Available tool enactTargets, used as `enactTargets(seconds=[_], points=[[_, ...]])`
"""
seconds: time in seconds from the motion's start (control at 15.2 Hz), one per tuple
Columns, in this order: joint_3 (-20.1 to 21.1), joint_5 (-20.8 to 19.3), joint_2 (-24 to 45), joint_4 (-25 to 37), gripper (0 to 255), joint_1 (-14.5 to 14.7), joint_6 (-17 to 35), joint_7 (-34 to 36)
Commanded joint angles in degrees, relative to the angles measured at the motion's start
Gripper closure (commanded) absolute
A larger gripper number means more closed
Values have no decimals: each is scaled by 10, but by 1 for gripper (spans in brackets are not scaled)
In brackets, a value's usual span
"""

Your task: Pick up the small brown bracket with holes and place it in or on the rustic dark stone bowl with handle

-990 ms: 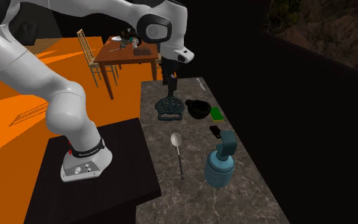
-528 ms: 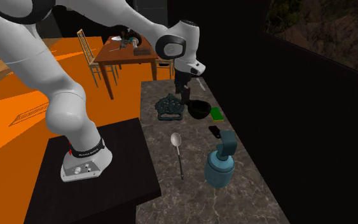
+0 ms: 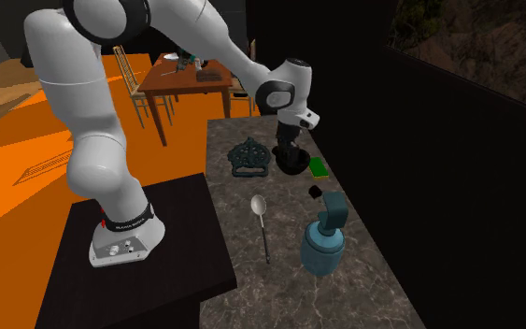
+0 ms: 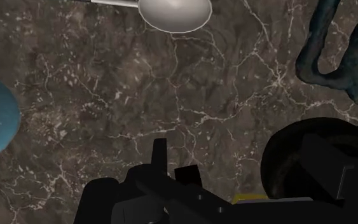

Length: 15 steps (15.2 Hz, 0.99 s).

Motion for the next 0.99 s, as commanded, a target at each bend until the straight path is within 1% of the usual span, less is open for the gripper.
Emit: enactTargets(seconds=[0.0,0.46,0.73,0.92], points=[[-2,-6,45,34,0,0,16,6],[-12,-24,197,161,0,5,57,23],[-19,-31,286,253,0,7,64,31],[-24,-35,355,333,0,8,59,36]])
